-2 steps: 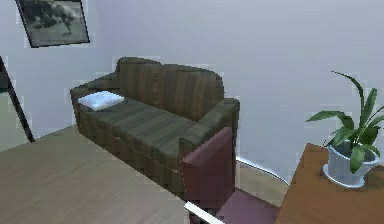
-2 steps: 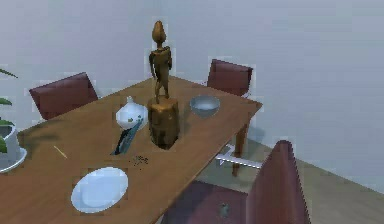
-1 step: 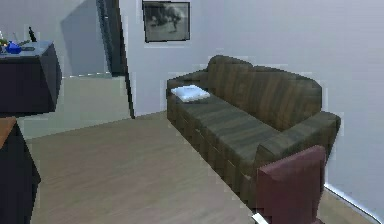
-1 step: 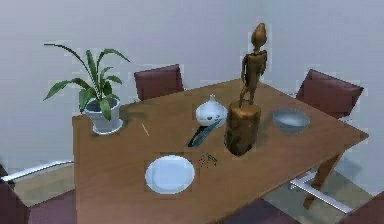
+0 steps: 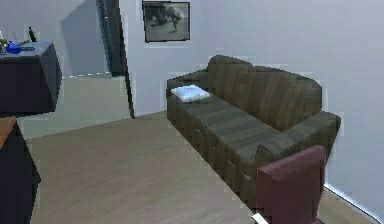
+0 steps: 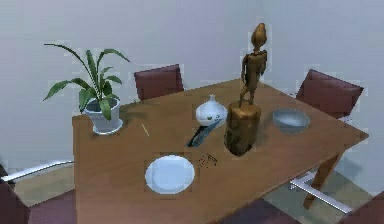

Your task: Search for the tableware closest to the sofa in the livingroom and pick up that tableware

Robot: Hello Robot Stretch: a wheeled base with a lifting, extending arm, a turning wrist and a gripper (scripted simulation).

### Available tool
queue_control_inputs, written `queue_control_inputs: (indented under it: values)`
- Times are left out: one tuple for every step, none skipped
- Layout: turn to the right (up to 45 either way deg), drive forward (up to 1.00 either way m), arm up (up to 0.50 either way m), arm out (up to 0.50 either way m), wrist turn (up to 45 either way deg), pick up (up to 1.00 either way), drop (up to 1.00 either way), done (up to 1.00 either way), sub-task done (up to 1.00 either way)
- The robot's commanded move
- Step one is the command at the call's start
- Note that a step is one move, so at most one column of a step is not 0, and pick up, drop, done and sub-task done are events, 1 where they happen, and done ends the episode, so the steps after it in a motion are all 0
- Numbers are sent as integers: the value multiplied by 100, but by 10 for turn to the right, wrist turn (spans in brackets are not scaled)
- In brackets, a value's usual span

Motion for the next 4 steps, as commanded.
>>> queue_control_inputs:
  values:
    - [0, 0, 36, 0, 0, 0, 0, 0, 0]
    - [0, 0, 0, 20, 0, 0, 0, 0, 0]
    - [0, 0, 0, 0, 450, 0, 0, 0, 0]
    - [0, 0, 0, 0, 450, 0, 0, 0, 0]
